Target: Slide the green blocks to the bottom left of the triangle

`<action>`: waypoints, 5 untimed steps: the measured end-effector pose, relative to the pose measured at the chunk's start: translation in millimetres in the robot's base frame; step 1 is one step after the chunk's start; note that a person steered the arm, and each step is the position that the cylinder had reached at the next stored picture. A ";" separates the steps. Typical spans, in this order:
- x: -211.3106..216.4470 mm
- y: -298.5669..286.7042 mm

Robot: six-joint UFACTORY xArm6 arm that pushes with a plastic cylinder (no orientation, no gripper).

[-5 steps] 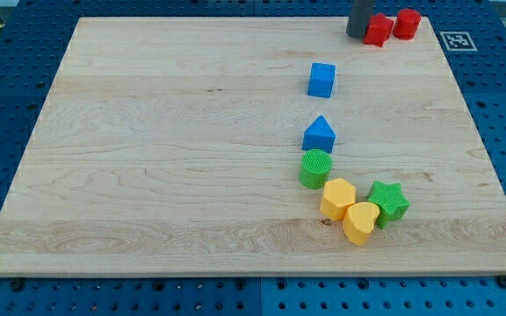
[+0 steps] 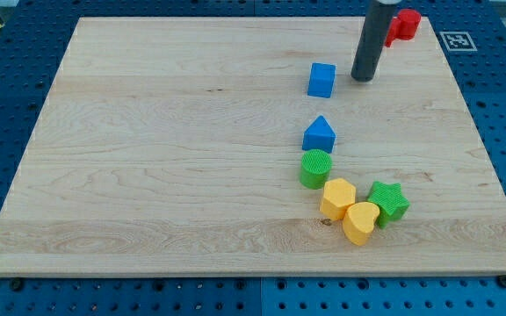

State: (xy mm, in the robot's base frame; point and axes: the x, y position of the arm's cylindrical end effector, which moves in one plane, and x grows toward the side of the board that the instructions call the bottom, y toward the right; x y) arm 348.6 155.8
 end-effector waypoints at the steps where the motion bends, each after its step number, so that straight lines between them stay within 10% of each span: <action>1: 27.6 -1.6; 5: 62.9 -1.6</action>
State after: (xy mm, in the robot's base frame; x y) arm 411.5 154.3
